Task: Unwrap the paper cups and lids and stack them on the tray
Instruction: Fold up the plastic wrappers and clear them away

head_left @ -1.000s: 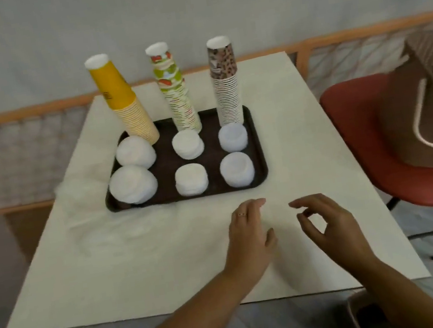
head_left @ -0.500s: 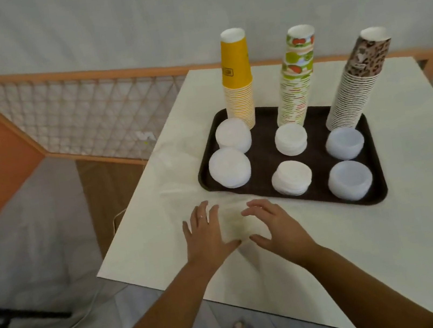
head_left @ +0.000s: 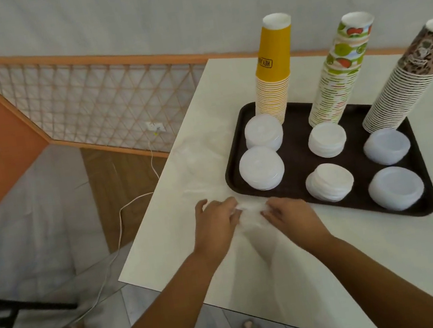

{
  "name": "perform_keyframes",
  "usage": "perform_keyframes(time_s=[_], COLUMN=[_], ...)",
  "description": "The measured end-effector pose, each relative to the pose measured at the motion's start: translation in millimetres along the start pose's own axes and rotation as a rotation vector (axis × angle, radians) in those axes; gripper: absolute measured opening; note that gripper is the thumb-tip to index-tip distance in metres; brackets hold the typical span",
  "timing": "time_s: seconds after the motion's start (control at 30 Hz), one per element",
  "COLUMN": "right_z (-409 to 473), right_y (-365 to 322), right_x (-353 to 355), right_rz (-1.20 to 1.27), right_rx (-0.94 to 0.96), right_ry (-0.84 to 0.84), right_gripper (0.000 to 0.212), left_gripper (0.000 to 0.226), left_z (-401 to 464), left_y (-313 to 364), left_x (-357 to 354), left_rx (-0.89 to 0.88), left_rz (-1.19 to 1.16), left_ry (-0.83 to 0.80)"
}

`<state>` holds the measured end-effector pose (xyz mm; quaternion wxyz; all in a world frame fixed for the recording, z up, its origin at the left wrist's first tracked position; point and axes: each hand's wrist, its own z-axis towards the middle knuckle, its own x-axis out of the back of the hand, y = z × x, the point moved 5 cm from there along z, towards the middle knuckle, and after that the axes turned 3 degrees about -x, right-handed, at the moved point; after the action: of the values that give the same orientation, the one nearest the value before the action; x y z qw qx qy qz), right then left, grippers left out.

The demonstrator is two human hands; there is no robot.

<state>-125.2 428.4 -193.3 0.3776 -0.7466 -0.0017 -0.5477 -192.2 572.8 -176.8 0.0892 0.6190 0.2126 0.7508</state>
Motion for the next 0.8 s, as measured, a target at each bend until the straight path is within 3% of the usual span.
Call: perform_keyframes(time_s=[0.2, 0.37, 0.5, 0.6, 0.67, 0.73, 0.8], right_z=[2, -12, -22, -37, -55, -67, -70], right_y=[-18, -22, -10, -11, -23, -47, -70], right_x=[63, 117, 146, 177, 194, 198, 192], right_rz=[0.265, 0.678, 1.164, 0.993, 0.875, 0.732, 0.546], right_rx=[-0.098, -0.119, -0.192, -0.161, -0.025, 0.163, 0.266], right_ry=[0.156, 0.232, 0.254, 0.535, 0.756, 0.718, 0.504], right_gripper=[0.034, 0.036, 0.031, 0.032, 0.040, 0.040, 0.046], left_gripper=[0.018, 0.031, 0.043, 0.028, 0.037, 0.041, 0.044], left_z=[32, 42, 39, 39, 38, 36, 32], left_y=[12, 28, 43, 65, 85, 107, 127], left_x=[55, 91, 112, 126, 131, 133, 134], left_rx=[0.129, 0.195, 0.205, 0.246, 0.259, 0.237, 0.207], left_rz=[-0.540, -0.918, -1.302, -1.593, -1.682, -1.681, -1.651], left_ry=[0.013, -0.077, -0.129, -0.113, -0.130, -0.174, -0.207])
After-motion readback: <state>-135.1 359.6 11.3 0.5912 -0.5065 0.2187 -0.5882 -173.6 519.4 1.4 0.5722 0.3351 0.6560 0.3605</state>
